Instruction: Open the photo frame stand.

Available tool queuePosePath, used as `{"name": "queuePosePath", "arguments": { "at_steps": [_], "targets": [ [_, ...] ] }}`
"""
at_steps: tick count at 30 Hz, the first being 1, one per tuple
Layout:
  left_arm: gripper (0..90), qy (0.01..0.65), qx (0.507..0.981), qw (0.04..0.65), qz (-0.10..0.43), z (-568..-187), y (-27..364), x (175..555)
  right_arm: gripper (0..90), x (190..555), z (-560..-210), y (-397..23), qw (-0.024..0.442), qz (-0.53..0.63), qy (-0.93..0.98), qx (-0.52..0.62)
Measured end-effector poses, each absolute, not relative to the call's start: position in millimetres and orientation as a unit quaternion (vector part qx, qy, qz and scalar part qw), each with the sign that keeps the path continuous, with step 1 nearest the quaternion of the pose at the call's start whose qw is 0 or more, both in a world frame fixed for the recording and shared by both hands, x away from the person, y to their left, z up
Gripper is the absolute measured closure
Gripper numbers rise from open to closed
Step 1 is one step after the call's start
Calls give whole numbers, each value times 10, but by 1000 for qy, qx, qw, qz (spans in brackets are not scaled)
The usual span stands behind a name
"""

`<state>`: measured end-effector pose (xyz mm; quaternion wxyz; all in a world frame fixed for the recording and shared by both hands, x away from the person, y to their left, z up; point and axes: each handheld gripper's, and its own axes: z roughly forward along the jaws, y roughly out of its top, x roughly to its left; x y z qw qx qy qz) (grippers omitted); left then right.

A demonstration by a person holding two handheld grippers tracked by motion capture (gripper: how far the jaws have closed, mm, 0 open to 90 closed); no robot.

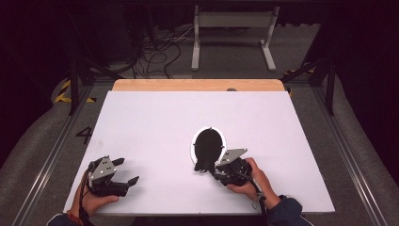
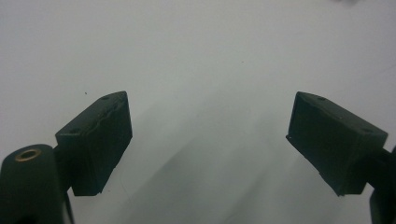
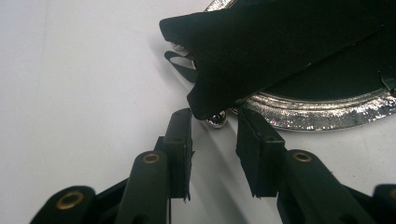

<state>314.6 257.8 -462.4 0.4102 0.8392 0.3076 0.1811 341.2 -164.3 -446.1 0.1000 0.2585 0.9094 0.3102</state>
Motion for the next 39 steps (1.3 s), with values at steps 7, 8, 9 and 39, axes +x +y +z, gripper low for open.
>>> {"name": "queuePosePath", "arguments": {
  "at_steps": [7,8,9,39],
  "targets": [
    [141,301,844,405,180,-4628,2512,3153,664,3417,-4463,-1633,98,311,906,271],
    [141,299,846,404,179,-4626,2504,3159,666,3412,-4466,-1634,98,313,904,273],
    [141,298,847,403,179,-4630,2494,3165,668,3409,-4466,-1633,99,313,903,276],
    [131,285,857,395,167,-4663,2419,3163,778,3502,-4529,-1818,43,389,865,315]
  ]
}}
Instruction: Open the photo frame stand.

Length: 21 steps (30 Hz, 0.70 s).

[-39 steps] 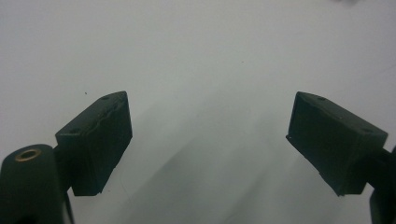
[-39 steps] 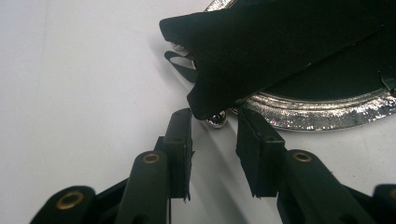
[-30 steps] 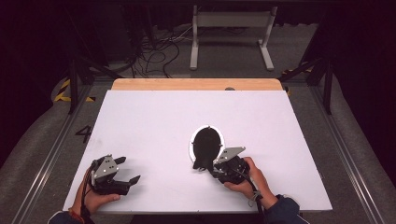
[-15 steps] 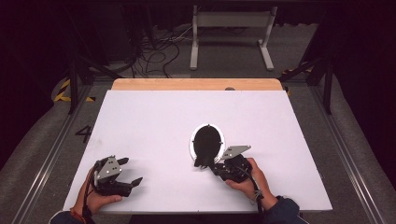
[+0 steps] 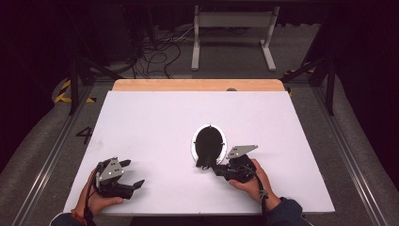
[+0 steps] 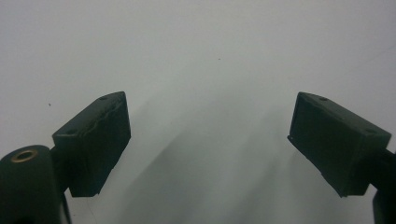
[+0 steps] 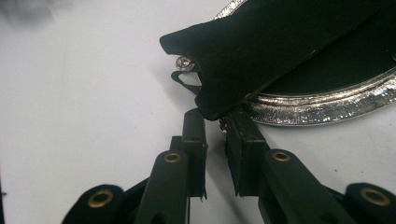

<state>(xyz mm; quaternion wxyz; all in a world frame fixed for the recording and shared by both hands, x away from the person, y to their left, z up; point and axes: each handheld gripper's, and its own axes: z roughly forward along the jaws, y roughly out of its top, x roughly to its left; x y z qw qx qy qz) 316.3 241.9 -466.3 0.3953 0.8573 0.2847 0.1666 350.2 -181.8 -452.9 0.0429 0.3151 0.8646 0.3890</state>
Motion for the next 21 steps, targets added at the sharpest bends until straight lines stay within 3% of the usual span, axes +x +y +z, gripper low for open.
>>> {"name": "queuePosePath", "arguments": {
  "at_steps": [14,21],
  "targets": [
    [131,285,864,379,170,-4687,2401,3177,604,3598,-4597,-1858,-51,444,831,332],
    [132,284,866,375,171,-4689,2396,3175,523,3584,-4573,-1845,-50,449,825,341]
  ]
}}
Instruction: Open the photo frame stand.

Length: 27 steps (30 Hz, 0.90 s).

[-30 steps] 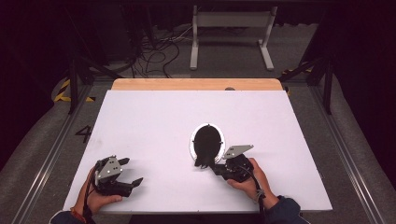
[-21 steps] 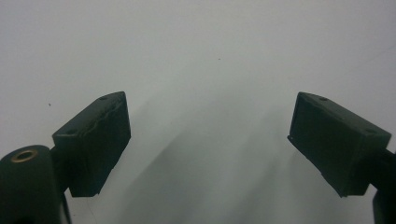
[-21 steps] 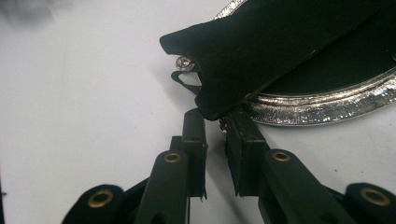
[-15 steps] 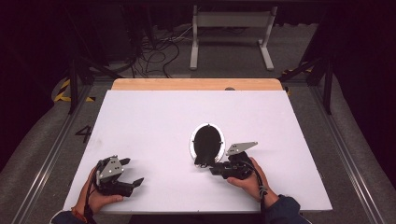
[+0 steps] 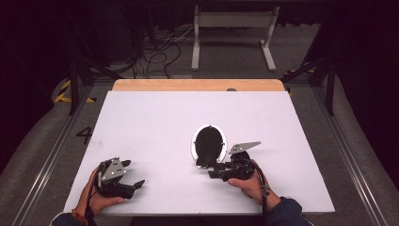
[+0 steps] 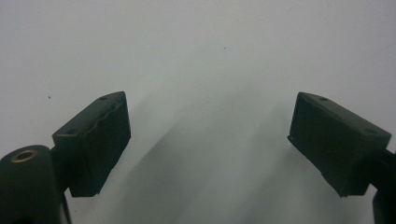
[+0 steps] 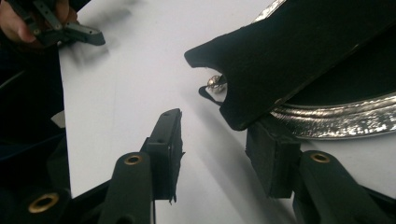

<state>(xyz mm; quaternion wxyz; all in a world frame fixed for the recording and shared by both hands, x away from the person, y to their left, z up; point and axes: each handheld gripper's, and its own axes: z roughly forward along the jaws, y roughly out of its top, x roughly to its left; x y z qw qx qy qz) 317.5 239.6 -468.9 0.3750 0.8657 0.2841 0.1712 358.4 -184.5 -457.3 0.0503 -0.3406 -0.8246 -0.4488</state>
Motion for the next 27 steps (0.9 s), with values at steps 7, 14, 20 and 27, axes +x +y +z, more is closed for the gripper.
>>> {"name": "queuePosePath", "arguments": {
  "at_steps": [7,14,20,27],
  "targets": [
    [131,282,869,369,171,-4696,2379,3178,507,3654,-4561,-1865,66,-465,-800,-374],
    [132,284,871,362,170,-4700,2365,3179,539,3830,-4657,-1928,140,-494,-734,-444],
    [132,292,862,384,154,-4676,2326,3236,537,3860,-4647,-1922,135,-500,-720,-462],
    [132,267,860,414,128,-4597,2119,3378,527,3904,-4685,-1902,145,-514,-692,-485]
  ]
}}
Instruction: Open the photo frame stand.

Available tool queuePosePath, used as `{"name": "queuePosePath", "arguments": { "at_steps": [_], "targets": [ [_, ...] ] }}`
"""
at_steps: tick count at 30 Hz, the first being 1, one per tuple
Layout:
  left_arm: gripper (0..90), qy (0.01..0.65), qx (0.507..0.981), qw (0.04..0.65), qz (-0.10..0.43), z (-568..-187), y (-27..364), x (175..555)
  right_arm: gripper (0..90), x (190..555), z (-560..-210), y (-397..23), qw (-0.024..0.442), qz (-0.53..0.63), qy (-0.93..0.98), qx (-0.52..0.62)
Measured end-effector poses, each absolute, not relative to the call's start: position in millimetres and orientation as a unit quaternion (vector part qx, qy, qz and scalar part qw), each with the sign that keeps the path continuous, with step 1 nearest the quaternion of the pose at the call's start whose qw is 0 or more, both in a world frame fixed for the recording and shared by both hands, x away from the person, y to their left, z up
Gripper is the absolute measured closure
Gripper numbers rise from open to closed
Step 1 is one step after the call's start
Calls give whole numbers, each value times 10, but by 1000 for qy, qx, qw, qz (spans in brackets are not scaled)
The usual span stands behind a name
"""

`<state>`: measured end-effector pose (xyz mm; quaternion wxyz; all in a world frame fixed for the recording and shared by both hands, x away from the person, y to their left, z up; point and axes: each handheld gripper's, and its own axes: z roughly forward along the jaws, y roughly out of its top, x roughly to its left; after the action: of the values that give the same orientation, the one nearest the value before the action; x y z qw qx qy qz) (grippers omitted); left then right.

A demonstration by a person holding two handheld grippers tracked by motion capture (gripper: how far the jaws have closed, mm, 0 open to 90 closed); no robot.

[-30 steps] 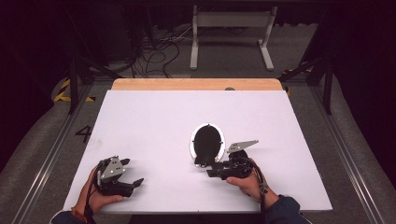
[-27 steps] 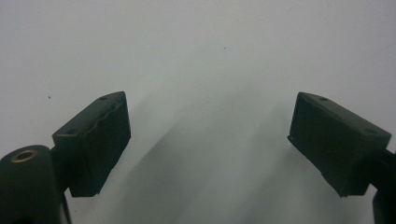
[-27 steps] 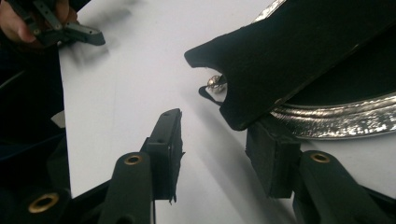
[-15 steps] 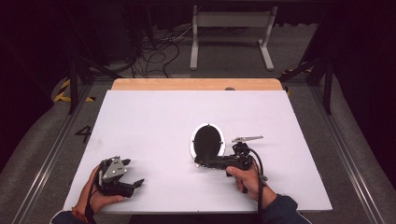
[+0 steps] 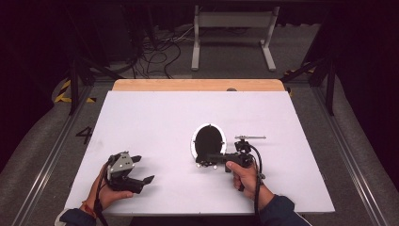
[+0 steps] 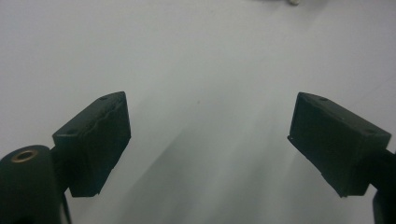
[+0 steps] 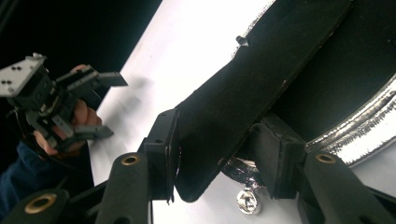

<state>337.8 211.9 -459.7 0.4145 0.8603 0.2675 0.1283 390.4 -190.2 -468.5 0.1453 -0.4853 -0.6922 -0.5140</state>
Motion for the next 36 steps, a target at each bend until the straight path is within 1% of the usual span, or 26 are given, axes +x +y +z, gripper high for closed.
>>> {"name": "queuePosePath", "arguments": {
  "at_steps": [2,6,11,14,15,16,20,22,24,25,26,27,29,35,36],
  "targets": [
    [133,271,857,422,119,-4585,2046,3448,531,3925,-4689,-1899,147,-516,-688,-489],
    [141,273,851,437,101,-4554,1856,3648,589,3944,-4716,-1910,146,-518,-683,-494],
    [152,274,844,452,86,-4515,1647,3874,612,3927,-4723,-1902,133,-522,-684,-491],
    [158,274,840,463,68,-4517,1530,3998,621,3935,-4724,-1906,134,-523,-686,-488],
    [160,274,840,463,68,-4517,1530,3998,621,3935,-4724,-1906,134,-523,-686,-488],
    [160,277,841,462,53,-4553,1406,4088,629,3936,-4717,-1908,131,-523,-691,-482],
    [170,271,847,456,35,-4592,1279,4185,649,3927,-4694,-1905,126,-523,-699,-471],
    [184,272,847,457,29,-4606,1224,4232,657,3923,-4687,-1901,121,-524,-703,-465],
    [241,270,847,458,27,-4608,1202,4252,661,3920,-4683,-1901,121,-525,-705,-461],
    [260,268,847,459,25,-4607,1152,4276,661,3910,-4671,-1894,108,-524,-714,-452],
    [260,268,847,459,25,-4607,1152,4276,661,3910,-4671,-1894,108,-524,-714,-452],
    [262,264,849,457,26,-4608,1123,4294,662,3884,-4652,-1876,92,-524,-720,-446],
    [260,264,847,460,26,-4600,1082,4337,664,3872,-4637,-1870,84,-522,-727,-438],
    [264,269,840,472,15,-4604,1066,4412,667,3864,-4631,-1873,73,-522,-737,-423],
    [260,260,844,469,20,-4612,1068,4434,667,3863,-4631,-1877,73,-522,-739,-420]
  ]
}}
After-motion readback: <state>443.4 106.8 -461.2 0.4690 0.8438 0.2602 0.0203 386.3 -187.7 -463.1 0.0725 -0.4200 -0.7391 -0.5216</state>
